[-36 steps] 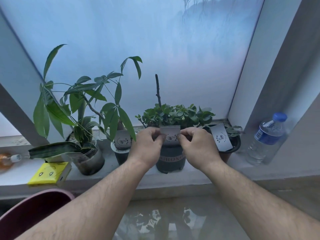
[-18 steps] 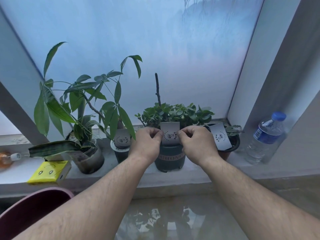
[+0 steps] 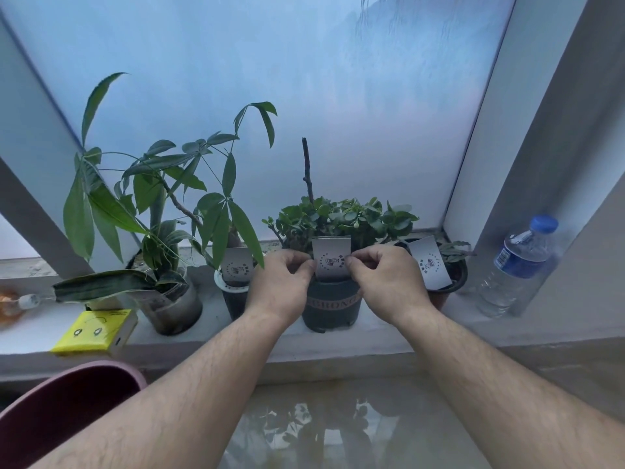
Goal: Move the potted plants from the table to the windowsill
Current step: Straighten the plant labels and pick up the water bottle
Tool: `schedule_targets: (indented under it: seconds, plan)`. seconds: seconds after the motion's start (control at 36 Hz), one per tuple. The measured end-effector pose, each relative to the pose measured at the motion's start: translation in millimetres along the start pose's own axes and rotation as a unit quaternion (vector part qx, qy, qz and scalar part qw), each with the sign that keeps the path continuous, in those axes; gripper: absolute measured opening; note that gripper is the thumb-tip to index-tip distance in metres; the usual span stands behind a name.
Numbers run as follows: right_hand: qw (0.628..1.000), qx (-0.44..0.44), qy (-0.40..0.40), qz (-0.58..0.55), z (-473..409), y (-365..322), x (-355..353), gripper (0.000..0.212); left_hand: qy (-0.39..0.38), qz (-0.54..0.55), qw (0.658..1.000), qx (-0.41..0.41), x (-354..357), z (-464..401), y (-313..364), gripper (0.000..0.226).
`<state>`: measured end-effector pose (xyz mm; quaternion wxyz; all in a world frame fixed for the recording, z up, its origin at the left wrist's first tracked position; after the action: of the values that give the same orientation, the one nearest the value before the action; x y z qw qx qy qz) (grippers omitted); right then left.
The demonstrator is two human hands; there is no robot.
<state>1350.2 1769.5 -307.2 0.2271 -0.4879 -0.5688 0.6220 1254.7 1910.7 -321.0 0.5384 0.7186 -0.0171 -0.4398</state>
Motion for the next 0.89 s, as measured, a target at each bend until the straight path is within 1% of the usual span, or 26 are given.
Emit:
schedule_targets:
  seconds: [0.11,0.22,0.28,0.36,0.42,0.5,0.58,0.64,0.72,0.81,0.89]
  plan:
    - [1.0,0.0,-0.004,-0.003,2.5,0.8,-0.9,0.016,0.0,0.002,1.0,-0.001,-1.7,4.3,0.5,0.008]
    - [1.0,-0.002,-0.01,-0.006,7.9,0.8,-4.1,0.015,0.013,-0.01,1.0,0.016,-6.5,15.1,2.0,0.02]
    - [1.0,-0.007,-0.009,0.002,12.8,2.6,-7.8,0.015,0.027,-0.015,0.999,0.041,-8.1,27.7,2.2,0.019]
    - [1.0,-0.001,-0.002,0.011,20.6,11.0,-21.6,0.011,0.007,-0.008,0.997,0.075,0.0,50.5,5.4,0.01]
    - [0.999,0.01,0.01,0.03,22.9,20.3,-36.1,0.01,-0.018,0.007,0.997,0.08,10.5,61.7,10.1,0.01]
    - [0.998,0.035,0.038,0.035,21.1,32.4,-66.3,0.01,-0.06,0.032,0.996,0.064,30.7,70.3,22.5,0.013]
    - [0.994,0.046,0.085,0.057,10.9,44.3,-99.0,0.008,-0.086,0.043,0.994,0.052,55.0,72.0,36.3,0.015]
    - [0.991,0.066,0.103,0.049,1.3,53.7,-117.9,0.01,-0.1,0.049,0.993,0.037,73.3,70.7,46.7,0.016]
    - [0.99,0.092,0.103,0.04,-12.0,63.7,-132.8,0.011,-0.105,0.052,0.993,0.013,97.5,63.7,60.2,0.023]
    - [0.99,0.099,0.091,0.045,-20.8,72.2,-138.5,0.003,-0.098,0.062,0.993,-0.012,118.0,52.9,72.8,0.028]
    - [0.989,0.104,0.082,0.059,-27.8,81.4,-140.3,0.008,-0.085,0.04,0.995,-0.024,136.5,40.2,84.4,0.019]
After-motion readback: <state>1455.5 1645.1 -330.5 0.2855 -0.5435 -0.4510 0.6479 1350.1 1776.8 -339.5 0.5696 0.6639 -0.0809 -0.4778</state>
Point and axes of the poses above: each hand's wrist, its own z-axis away from the middle knuckle, its own x-axis out of the palm, y = z × x, the point moved 1 cm from there along -z, towards the middle knuckle, and after that the axes turned 11 degrees about -z, right-handed, at the moved point
